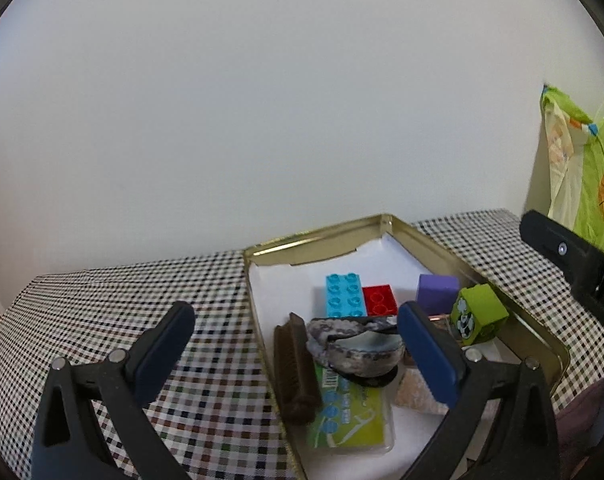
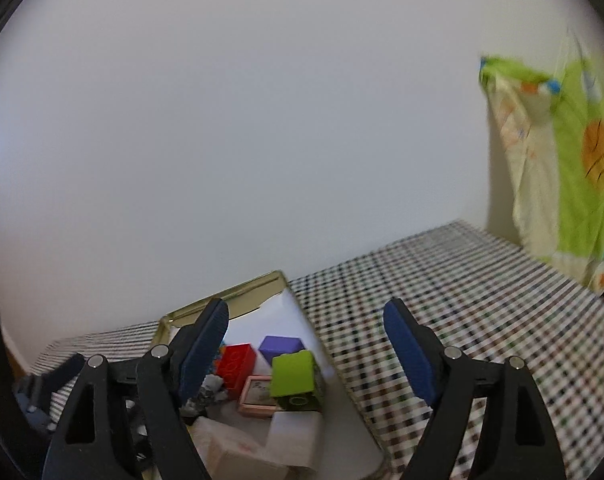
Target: Organize rigid objects
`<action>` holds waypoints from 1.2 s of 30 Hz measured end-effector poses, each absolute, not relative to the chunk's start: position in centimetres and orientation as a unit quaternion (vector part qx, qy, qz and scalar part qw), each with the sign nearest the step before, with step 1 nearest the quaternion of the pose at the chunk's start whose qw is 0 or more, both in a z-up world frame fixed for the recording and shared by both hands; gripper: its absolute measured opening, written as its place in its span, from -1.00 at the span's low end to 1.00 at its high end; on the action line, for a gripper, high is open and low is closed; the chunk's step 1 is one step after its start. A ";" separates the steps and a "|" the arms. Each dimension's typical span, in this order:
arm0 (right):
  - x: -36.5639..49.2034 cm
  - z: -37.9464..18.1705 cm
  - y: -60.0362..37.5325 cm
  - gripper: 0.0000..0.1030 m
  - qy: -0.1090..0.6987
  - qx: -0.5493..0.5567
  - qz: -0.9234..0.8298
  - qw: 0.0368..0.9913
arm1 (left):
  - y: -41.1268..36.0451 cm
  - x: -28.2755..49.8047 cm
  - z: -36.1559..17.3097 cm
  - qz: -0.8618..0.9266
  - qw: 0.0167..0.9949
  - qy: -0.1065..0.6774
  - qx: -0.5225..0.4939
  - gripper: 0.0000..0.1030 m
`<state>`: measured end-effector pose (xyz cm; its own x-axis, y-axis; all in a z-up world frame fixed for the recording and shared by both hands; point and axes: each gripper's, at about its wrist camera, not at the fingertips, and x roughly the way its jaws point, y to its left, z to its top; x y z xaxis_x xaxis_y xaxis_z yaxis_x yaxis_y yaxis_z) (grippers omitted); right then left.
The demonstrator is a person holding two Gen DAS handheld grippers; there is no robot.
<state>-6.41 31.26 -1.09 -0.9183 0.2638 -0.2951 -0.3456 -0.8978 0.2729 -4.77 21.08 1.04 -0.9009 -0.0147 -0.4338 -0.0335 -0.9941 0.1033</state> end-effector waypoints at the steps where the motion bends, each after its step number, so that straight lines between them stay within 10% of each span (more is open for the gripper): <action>1: -6.0 -0.9 30.8 0.69 0.147 -0.123 0.968 0.164 | 20.8 -4.4 1.0 0.975 0.002 0.052 -0.215 0.99; 36: -0.8 -0.8 23.8 0.72 0.059 -0.069 0.978 0.190 | 15.5 -0.4 0.6 0.985 0.017 0.019 -0.170 0.99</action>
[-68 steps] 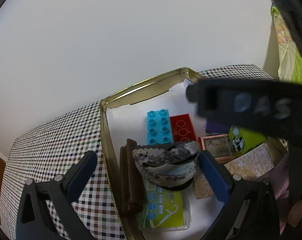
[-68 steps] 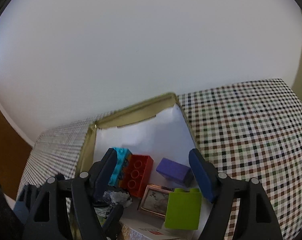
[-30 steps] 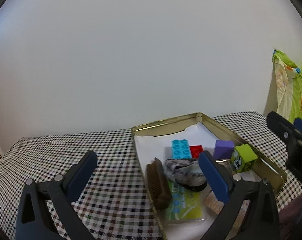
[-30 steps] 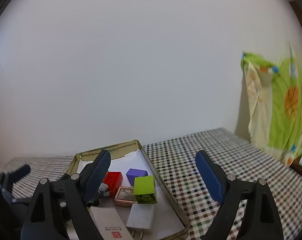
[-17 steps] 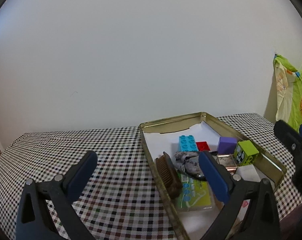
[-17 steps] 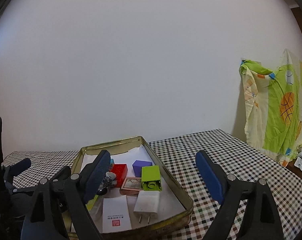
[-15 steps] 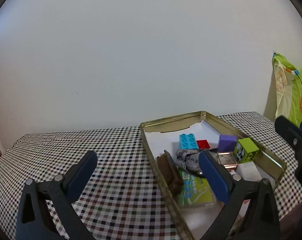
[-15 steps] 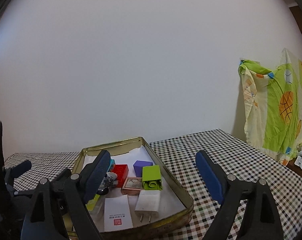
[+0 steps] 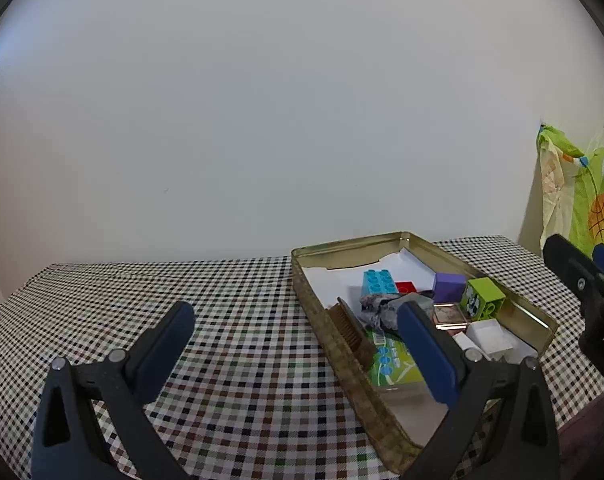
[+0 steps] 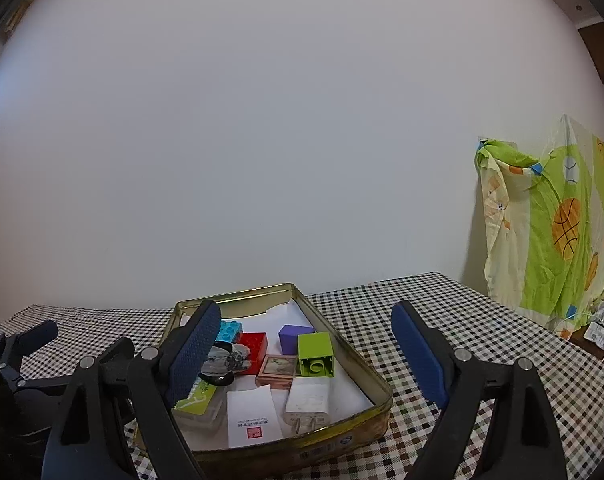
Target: Organize rigid objects
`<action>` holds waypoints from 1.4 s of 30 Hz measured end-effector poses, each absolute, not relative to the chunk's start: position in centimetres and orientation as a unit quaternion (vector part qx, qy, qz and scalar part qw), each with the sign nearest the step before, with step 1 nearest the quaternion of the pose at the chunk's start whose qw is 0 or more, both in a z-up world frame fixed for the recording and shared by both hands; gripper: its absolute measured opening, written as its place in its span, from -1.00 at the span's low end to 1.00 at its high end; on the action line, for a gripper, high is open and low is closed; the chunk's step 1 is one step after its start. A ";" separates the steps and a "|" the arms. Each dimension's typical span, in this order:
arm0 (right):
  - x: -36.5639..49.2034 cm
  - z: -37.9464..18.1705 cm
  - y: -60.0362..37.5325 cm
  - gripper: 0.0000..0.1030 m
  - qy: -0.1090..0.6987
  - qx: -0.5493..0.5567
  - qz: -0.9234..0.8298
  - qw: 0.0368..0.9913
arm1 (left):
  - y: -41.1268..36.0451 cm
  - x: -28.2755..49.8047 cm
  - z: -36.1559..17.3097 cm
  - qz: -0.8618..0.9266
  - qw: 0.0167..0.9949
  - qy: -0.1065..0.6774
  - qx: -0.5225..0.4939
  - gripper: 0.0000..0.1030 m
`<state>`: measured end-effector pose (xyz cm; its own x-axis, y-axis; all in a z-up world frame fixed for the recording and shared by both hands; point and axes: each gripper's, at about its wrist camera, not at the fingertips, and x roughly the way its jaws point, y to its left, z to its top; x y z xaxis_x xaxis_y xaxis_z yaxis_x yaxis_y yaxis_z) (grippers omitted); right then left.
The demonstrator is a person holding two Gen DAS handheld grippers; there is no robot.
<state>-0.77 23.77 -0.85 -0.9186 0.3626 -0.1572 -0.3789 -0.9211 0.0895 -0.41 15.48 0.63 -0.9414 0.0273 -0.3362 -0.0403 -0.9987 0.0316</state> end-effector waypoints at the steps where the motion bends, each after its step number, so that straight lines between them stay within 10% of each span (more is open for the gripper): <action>1: -0.7 -0.9 23.7 0.73 0.060 -0.068 0.978 0.190 | 15.4 -0.4 0.6 0.985 0.018 0.017 -0.171 0.99; 42: 1.7 -0.3 20.7 0.85 0.028 -0.022 0.981 0.191 | 15.1 0.6 0.3 0.985 -0.008 0.012 -0.170 0.99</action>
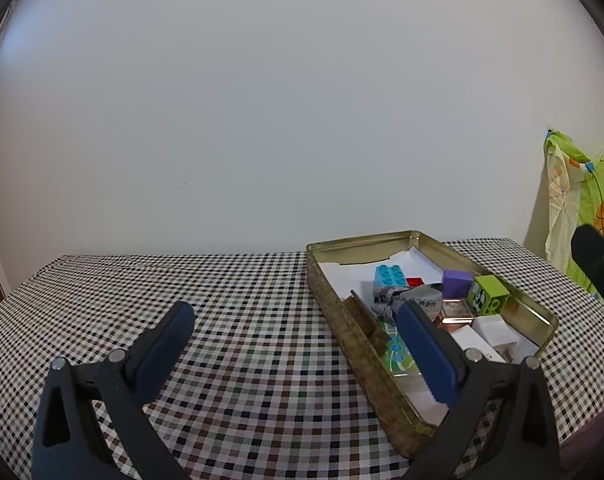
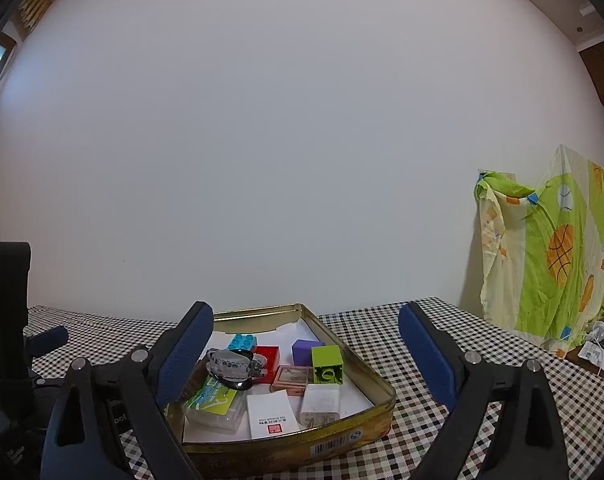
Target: Organize rigid objects
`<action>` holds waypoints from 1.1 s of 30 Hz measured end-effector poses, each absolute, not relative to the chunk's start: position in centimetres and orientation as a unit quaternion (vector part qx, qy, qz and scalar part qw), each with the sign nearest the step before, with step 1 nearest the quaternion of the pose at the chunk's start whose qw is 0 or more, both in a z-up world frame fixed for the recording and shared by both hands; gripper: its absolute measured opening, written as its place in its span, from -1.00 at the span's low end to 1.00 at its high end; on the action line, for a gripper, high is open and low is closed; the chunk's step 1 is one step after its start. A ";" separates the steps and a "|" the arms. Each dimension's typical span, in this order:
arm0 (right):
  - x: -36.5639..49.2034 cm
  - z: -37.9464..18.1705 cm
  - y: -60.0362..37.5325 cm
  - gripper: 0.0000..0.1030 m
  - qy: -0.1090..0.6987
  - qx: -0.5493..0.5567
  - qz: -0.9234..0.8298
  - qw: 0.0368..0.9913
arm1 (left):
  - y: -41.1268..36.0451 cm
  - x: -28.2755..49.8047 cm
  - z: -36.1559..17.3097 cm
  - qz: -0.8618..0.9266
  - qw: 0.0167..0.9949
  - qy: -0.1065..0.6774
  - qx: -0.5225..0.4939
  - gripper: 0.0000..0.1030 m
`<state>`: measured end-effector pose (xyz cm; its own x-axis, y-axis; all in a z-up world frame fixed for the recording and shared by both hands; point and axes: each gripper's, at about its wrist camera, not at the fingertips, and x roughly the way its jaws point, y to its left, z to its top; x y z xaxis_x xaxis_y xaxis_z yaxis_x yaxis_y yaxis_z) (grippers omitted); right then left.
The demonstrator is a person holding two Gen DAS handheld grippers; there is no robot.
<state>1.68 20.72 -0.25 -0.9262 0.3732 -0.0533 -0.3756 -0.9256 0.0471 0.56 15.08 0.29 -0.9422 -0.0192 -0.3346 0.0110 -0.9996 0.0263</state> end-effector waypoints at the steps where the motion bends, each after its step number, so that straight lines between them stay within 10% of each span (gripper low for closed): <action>1: 1.7 -0.3 20.7 0.85 0.030 -0.022 0.981 0.190 | 15.1 0.6 0.3 -0.985 0.007 -0.012 0.169 0.99; 33: 1.7 -0.3 20.6 0.86 0.046 -0.024 0.979 0.199 | 15.7 0.7 0.3 -0.985 -0.001 -0.027 0.169 0.99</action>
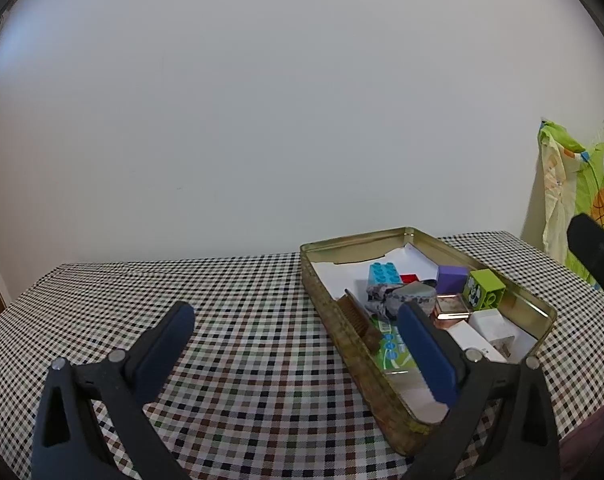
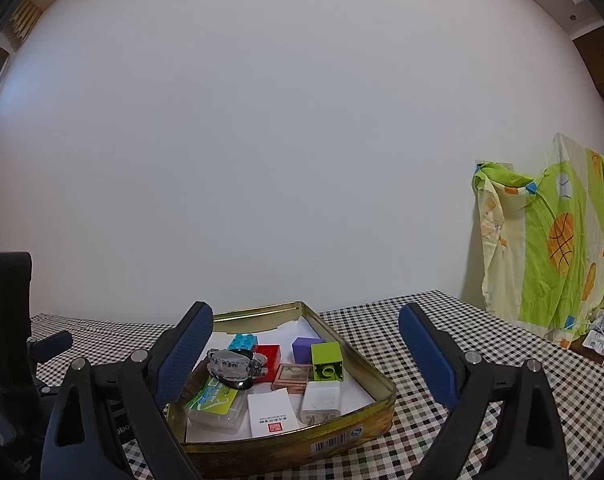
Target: Organize rigid objects
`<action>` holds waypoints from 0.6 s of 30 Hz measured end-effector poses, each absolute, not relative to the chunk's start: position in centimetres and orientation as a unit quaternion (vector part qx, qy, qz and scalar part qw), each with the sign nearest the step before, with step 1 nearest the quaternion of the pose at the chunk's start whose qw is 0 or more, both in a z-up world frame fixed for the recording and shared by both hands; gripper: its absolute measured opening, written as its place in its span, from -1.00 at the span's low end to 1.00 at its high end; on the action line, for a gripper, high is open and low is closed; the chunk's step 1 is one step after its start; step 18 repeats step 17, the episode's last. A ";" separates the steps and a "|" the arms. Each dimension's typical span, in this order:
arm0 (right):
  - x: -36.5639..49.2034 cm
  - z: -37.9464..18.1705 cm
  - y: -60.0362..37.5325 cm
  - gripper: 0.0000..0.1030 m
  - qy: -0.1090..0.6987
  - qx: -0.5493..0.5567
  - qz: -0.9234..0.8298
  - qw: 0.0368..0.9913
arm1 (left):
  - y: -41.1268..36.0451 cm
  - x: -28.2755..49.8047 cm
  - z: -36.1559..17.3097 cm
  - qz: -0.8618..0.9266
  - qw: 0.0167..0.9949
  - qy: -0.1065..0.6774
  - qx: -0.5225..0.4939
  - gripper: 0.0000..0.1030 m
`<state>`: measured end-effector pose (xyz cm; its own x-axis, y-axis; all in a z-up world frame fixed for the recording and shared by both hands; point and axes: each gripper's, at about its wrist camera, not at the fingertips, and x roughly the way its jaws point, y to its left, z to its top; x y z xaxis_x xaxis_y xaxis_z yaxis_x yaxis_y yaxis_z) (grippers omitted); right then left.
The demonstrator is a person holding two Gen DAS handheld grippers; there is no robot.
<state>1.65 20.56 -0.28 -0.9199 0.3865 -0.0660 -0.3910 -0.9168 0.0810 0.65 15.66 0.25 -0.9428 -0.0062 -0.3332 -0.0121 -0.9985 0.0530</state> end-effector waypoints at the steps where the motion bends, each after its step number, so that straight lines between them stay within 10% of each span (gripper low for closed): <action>1: 1.6 -0.3 20.6 0.86 0.047 -0.025 0.979 0.198 | 15.7 0.6 0.2 0.985 0.005 0.027 -0.171 0.99; 18: 1.5 -0.5 20.6 0.86 0.051 -0.030 0.977 0.204 | 15.5 0.5 0.2 0.983 0.017 0.022 -0.180 0.99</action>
